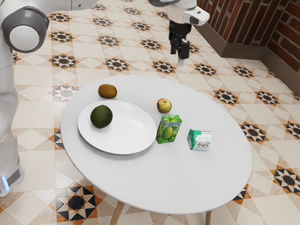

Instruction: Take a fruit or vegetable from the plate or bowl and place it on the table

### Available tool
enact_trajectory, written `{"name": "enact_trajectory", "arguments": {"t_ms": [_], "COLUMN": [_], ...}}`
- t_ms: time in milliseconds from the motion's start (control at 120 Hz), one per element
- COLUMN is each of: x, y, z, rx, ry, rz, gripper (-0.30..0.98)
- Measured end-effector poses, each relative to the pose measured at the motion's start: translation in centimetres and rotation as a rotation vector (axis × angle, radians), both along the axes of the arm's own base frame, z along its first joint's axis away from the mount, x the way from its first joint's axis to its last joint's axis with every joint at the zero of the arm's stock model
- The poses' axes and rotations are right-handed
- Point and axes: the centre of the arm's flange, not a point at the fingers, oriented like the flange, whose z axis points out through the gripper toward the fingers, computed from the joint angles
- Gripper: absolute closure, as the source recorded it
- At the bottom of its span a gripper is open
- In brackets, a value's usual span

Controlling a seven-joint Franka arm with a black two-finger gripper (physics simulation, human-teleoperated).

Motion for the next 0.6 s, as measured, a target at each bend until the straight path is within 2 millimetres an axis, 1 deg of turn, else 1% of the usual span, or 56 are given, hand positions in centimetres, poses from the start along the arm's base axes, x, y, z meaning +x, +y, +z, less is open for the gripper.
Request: {"name": "enact_trajectory", "arguments": {"t_ms": [133,333,400,450,483,550,600], "x": [0.0,-0.2,-0.4,-0.6,-0.5,-0.1,-0.3], "y": [0.3,2.1,2.6,2.9,3.1,3.7,4.2], "z": [0.0,0.1,1.4,1.7,1.5,0.5,0.1], "rx": [0.002,0.005,0.01,0.012,0.014,0.017,0.013], "ry": [-0.003,-0.006,-0.026,-0.026,-0.019,0.008,0.038], "rz": [0.0,0.026,0.034,0.039,0.042,0.055,0.089], "gripper": [0.0,0.0,0.0,0.0,0.0,0.0,0.0]}}
